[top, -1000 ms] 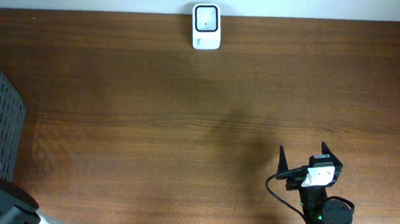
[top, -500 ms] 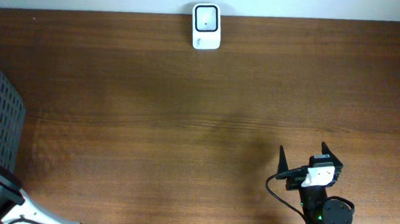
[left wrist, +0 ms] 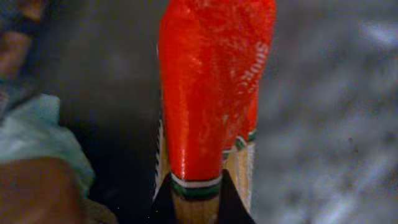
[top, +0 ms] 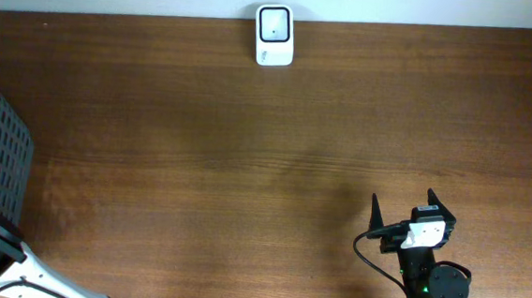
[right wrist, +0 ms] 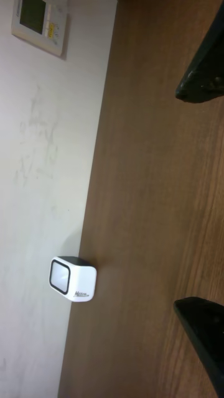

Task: Scan the item barcode
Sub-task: 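Reach the left gripper into the basket and grasp the red-capped pasta bag, then carry the pasta bag to the table centre and release it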

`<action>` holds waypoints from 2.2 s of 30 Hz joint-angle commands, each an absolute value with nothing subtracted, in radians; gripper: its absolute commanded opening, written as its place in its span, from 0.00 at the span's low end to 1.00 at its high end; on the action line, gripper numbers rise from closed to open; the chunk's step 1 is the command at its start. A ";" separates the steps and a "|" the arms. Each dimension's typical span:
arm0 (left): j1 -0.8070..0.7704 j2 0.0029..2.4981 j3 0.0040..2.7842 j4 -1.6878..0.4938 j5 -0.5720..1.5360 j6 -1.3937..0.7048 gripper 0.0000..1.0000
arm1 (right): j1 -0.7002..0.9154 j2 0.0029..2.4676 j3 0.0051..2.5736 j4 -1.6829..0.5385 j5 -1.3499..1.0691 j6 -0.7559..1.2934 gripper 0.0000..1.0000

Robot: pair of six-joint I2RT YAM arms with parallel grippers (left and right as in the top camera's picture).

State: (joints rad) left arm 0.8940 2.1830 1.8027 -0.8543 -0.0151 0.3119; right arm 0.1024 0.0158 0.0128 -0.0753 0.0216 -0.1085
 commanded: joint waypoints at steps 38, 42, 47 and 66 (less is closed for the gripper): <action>-0.166 1.988 1.979 -1.258 0.360 -0.110 0.00 | 0.097 0.009 0.006 -0.079 0.034 -0.109 0.98; -0.183 2.085 1.979 -1.254 0.363 -0.143 0.00 | 0.097 0.009 0.006 -0.079 0.034 -0.109 0.99; -0.308 2.125 1.977 -1.200 0.364 -0.207 0.00 | 0.097 0.009 0.006 -0.079 0.034 -0.109 0.98; -0.287 2.009 2.360 -1.310 0.072 -0.206 0.74 | 0.097 0.009 0.006 -0.079 0.034 -0.109 0.98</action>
